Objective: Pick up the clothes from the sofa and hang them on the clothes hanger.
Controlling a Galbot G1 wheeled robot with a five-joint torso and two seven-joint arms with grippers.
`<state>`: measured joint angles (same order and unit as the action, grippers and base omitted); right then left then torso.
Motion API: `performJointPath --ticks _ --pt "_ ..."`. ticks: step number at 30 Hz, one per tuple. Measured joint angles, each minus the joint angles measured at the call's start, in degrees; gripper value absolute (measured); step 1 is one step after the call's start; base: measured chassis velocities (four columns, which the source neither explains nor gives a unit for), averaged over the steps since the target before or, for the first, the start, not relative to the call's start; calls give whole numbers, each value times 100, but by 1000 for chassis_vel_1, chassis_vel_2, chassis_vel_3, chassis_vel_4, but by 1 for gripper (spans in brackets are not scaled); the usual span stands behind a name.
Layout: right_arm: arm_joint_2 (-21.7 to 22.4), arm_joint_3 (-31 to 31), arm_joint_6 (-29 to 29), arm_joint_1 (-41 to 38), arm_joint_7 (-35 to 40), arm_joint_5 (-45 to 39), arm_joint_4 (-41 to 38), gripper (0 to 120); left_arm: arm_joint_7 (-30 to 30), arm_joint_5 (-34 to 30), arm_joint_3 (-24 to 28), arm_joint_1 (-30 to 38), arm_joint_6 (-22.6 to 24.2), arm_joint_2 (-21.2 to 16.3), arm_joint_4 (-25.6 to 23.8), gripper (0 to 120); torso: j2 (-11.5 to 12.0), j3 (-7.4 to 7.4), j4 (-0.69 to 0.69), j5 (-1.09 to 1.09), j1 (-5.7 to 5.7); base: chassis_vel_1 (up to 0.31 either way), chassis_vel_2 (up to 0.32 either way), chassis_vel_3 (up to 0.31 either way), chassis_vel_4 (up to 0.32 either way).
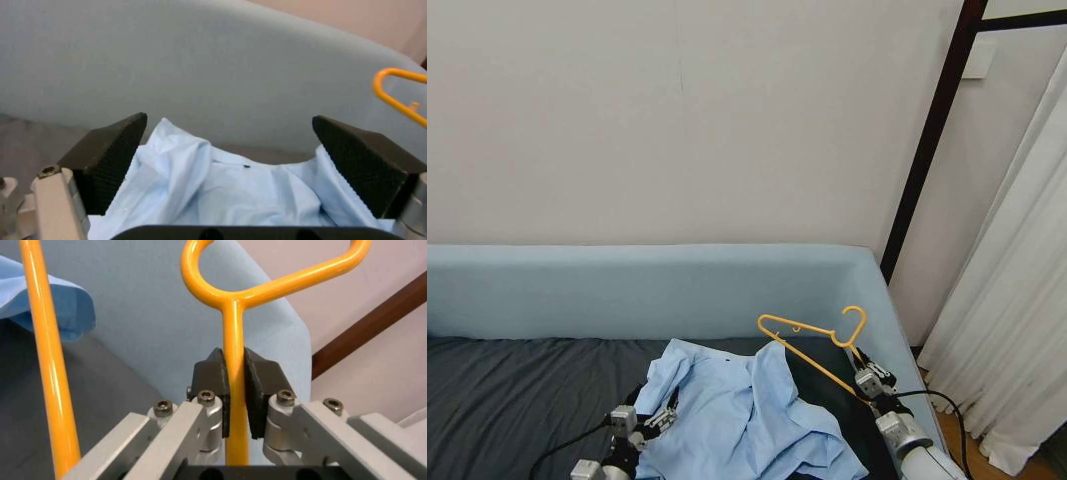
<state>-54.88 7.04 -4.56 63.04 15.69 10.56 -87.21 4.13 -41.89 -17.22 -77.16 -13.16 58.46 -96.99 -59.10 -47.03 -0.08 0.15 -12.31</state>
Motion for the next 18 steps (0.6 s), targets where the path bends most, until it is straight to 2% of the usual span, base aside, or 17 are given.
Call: performJointPath --ticks 8,11,13,17,18 --pt "55 111 -31 142 -4 40 -77 6 50 -787 201 711 573 -502 418 99 0 0 1 0 0 0 0 0 0" --pt "80 207 -31 246 -3 50 -167 6 -127 -1152 364 1330 877 -795 822 100 0 0 0 0 0 0 0 0 0" --pt "86 231 -32 277 -3 50 -194 6 -186 -1207 420 1492 944 -855 931 100 0 0 1 0 0 0 0 0 0" --pt "109 366 -45 473 -3 51 -368 6 -556 -1420 1091 2479 1151 -1025 1744 100 0 -1 0 1 0 0 0 0 0" --pt "109 366 -45 473 -3 51 -368 6 -556 -1420 1091 2479 1151 -1025 1744 100 0 -1 0 1 0 0 0 0 0"
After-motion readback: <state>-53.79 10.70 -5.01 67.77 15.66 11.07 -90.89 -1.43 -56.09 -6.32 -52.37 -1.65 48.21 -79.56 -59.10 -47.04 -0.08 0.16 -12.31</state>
